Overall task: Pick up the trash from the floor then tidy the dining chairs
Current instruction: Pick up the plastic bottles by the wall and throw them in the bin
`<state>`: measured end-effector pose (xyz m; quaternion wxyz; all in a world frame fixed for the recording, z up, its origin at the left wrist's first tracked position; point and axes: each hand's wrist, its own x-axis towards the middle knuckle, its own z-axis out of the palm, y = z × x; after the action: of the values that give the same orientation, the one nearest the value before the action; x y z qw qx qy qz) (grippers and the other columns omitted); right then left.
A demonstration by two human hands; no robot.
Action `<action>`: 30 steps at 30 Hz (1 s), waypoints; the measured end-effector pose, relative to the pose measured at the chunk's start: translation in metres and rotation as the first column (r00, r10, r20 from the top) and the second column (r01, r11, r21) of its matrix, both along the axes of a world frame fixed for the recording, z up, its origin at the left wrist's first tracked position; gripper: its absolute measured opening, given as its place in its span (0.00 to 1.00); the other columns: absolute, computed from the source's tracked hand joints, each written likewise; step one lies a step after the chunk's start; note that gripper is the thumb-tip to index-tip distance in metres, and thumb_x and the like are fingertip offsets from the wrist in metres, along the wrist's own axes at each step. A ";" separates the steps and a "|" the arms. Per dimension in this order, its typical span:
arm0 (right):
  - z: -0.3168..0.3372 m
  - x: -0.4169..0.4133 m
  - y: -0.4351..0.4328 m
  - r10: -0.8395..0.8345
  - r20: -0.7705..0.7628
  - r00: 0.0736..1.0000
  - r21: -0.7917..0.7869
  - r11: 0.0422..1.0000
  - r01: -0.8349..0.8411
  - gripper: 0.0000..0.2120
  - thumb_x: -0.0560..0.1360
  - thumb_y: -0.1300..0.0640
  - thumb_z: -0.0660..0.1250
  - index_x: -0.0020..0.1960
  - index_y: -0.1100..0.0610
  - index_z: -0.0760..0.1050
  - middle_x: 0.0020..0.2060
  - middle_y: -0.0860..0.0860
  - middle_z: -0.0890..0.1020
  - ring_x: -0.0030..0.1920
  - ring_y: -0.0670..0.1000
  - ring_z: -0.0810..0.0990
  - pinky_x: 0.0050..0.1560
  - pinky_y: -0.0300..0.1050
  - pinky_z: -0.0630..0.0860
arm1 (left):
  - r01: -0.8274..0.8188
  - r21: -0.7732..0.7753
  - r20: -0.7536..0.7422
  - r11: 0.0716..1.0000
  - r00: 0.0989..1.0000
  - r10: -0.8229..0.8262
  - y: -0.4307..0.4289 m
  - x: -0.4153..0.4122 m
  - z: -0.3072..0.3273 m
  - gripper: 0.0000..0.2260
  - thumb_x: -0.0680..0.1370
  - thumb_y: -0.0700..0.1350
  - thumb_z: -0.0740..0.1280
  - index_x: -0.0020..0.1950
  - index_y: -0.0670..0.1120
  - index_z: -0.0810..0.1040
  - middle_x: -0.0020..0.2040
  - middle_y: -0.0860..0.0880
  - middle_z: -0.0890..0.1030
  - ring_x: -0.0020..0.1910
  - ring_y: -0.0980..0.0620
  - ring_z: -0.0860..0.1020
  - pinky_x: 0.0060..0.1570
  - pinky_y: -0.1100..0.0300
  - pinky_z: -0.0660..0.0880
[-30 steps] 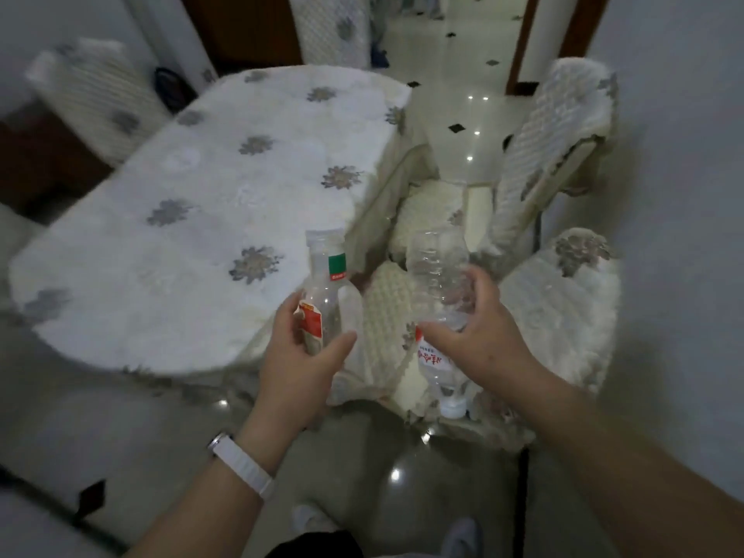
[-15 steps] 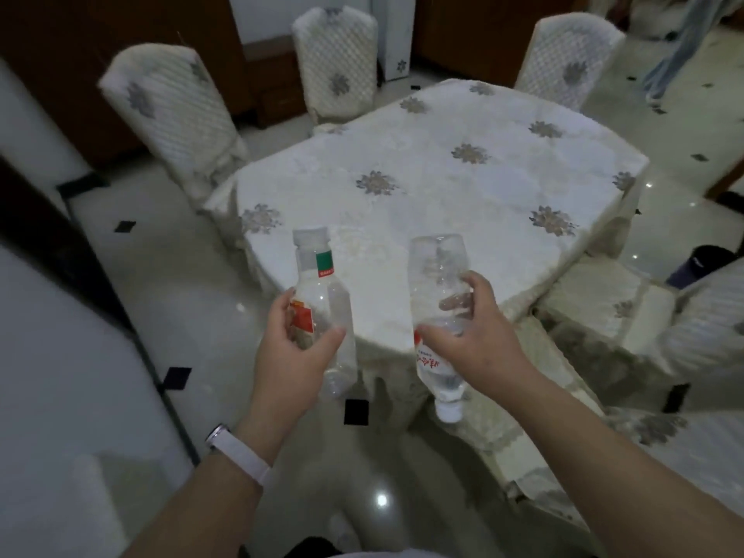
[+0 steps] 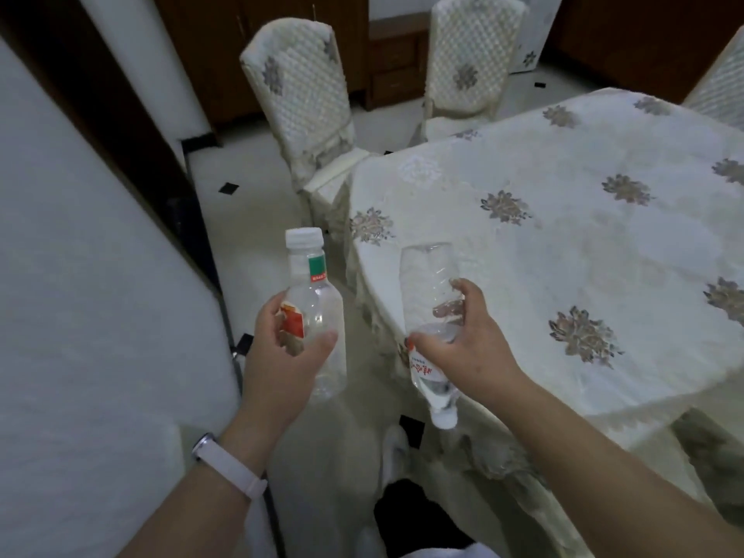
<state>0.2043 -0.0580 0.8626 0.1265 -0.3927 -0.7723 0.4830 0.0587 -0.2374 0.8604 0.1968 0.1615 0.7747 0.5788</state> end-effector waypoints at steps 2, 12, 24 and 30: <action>-0.006 -0.031 0.015 0.032 -0.016 0.999 -0.024 0.999 -0.033 0.41 0.67 0.42 0.75 0.72 0.42 0.56 0.52 0.40 0.74 0.44 0.37 0.77 0.38 0.33 0.70 | -0.038 -0.015 -0.007 0.999 0.999 0.038 0.008 -0.022 -0.001 0.27 0.74 0.44 0.75 0.68 0.58 0.68 0.55 0.61 0.78 0.48 0.69 0.78 0.44 0.67 0.74; -0.007 -0.185 0.109 0.202 -0.100 0.974 -0.007 0.979 -0.204 0.40 0.67 0.45 0.76 0.71 0.42 0.56 0.52 0.41 0.75 0.46 0.47 0.81 0.54 0.53 0.79 | -0.184 -0.063 -0.116 0.981 0.978 0.176 0.074 -0.138 0.029 0.28 0.74 0.45 0.74 0.69 0.62 0.66 0.59 0.59 0.77 0.54 0.62 0.78 0.46 0.66 0.74; -0.014 -0.308 0.168 0.244 -0.054 0.968 -0.019 0.969 -0.245 0.42 0.66 0.43 0.75 0.71 0.41 0.54 0.57 0.45 0.77 0.51 0.51 0.81 0.58 0.55 0.77 | -0.207 -0.083 -0.106 0.975 0.974 0.198 0.118 -0.258 0.016 0.30 0.74 0.45 0.75 0.72 0.58 0.68 0.59 0.61 0.77 0.53 0.66 0.77 0.46 0.68 0.76; -0.019 -0.400 0.182 0.225 -0.024 0.974 -0.006 0.974 -0.225 0.40 0.68 0.48 0.77 0.72 0.44 0.57 0.49 0.39 0.76 0.48 0.43 0.80 0.54 0.46 0.76 | -0.144 -0.031 -0.072 0.989 0.987 0.141 0.147 -0.360 -0.001 0.28 0.73 0.43 0.75 0.69 0.59 0.69 0.55 0.62 0.78 0.52 0.67 0.78 0.43 0.72 0.75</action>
<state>-0.1955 0.1240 0.8432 0.0783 -0.2977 -0.8081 0.5023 -0.3016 -0.0905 0.8590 0.1305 0.1221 0.8010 0.5713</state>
